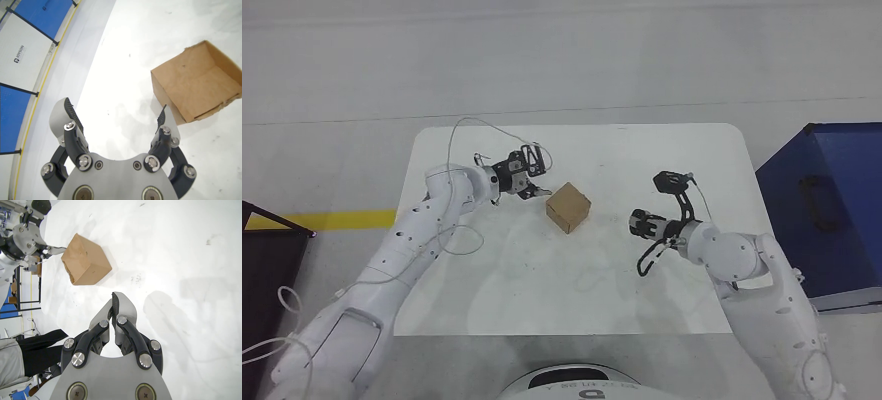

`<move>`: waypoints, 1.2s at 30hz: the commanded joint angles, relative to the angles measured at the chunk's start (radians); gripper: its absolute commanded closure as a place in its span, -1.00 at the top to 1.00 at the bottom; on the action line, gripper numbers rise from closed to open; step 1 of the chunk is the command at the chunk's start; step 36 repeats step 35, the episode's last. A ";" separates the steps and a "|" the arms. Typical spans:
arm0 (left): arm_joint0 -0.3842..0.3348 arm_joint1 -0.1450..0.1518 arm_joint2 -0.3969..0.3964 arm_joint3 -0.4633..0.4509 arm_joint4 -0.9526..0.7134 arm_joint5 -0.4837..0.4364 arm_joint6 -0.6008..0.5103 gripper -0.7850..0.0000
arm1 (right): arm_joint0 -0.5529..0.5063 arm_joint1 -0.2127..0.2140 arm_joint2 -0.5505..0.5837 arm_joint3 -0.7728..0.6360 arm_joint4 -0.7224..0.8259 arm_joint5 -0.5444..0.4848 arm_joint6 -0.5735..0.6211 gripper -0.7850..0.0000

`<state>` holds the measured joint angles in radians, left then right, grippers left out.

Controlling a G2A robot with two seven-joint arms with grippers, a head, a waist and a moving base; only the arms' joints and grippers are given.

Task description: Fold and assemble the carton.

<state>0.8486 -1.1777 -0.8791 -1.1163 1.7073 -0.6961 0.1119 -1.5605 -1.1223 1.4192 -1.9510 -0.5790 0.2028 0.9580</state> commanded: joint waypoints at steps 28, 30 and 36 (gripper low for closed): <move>-0.028 0.035 -0.089 0.009 -0.014 -0.144 0.116 1.00 | -0.276 -0.003 0.095 -0.174 0.104 0.052 -0.309 -0.59; -0.028 0.034 -0.087 0.009 -0.013 -0.144 0.114 1.00 | -0.276 -0.003 0.095 -0.174 0.104 0.052 -0.310 -0.22; -0.028 0.034 -0.088 0.009 -0.013 -0.144 0.115 1.00 | -0.276 -0.003 0.095 -0.174 0.104 0.052 -0.310 0.48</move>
